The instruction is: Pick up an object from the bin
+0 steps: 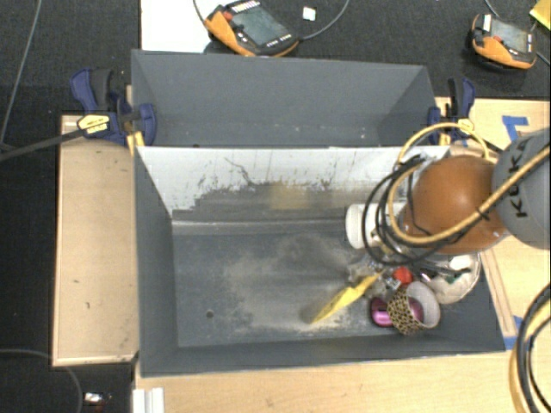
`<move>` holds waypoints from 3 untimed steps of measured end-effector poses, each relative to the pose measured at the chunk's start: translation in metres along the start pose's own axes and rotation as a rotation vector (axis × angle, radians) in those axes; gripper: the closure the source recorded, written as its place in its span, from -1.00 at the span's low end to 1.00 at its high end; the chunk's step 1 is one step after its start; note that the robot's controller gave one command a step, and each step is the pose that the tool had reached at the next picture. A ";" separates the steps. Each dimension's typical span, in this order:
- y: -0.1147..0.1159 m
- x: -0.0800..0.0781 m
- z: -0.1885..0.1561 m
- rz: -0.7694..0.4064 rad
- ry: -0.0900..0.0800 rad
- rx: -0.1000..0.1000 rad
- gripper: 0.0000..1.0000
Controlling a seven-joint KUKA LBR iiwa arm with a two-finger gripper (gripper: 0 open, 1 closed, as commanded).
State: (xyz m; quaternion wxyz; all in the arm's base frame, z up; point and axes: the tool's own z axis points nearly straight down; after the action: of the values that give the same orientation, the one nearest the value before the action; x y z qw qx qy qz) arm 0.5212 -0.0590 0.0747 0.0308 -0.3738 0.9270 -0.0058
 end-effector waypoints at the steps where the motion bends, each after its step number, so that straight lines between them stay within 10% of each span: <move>1: 0.003 -0.004 -0.007 -0.001 0.016 -0.016 1.00; 2: 0.020 -0.032 -0.061 0.040 0.007 -0.011 1.00; 3: 0.000 -0.031 0.006 0.020 0.005 -0.006 1.00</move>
Offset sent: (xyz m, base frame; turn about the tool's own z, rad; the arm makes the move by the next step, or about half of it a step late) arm 0.0037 0.0338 0.0598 0.0408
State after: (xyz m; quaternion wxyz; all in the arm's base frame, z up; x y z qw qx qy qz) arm 0.5439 -0.0367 0.0704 0.0276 -0.3647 0.9307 -0.0037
